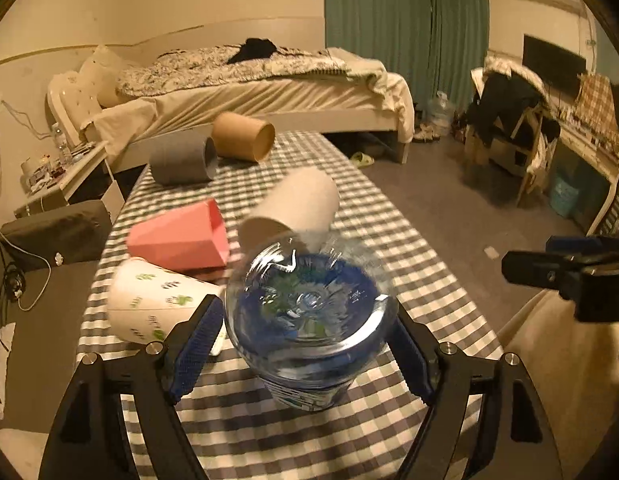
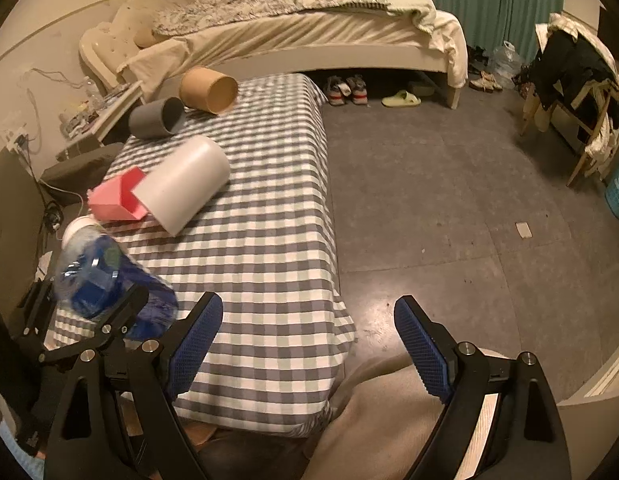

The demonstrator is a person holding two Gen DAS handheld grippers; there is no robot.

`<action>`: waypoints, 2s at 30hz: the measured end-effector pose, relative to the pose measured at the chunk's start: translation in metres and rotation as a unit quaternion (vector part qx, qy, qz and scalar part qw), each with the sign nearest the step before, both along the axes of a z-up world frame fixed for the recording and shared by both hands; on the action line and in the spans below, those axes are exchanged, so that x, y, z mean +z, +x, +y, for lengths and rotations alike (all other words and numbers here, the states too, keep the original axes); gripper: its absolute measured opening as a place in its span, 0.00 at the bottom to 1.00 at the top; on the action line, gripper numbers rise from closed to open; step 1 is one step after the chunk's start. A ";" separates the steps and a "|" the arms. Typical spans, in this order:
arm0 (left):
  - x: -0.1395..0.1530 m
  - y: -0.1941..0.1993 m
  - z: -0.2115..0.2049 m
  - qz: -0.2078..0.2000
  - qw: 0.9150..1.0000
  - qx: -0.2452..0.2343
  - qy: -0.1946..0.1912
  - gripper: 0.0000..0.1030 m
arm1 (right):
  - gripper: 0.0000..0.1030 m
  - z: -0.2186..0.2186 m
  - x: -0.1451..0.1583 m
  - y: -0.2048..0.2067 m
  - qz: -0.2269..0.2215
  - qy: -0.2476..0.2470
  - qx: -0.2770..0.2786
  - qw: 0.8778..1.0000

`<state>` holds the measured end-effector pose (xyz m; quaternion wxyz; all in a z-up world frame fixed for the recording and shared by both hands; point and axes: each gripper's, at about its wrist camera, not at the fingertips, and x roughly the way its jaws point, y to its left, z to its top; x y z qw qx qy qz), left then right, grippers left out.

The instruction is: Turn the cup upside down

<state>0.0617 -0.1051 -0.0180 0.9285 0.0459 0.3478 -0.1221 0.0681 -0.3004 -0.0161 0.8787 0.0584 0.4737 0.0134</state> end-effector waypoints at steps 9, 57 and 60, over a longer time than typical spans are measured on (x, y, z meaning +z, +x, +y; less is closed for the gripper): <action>0.048 -0.029 0.034 -0.048 0.997 0.031 -0.042 0.81 | 0.85 0.020 0.034 -0.027 -0.061 -0.002 0.020 0.998; 0.008 -0.057 0.087 0.003 0.993 0.115 -0.027 0.95 | 1.00 0.084 -0.008 -0.055 -0.106 -0.029 0.043 0.993; 0.008 -0.056 0.087 0.003 0.993 0.116 -0.025 0.95 | 1.00 0.083 -0.009 -0.056 -0.104 -0.030 0.044 0.993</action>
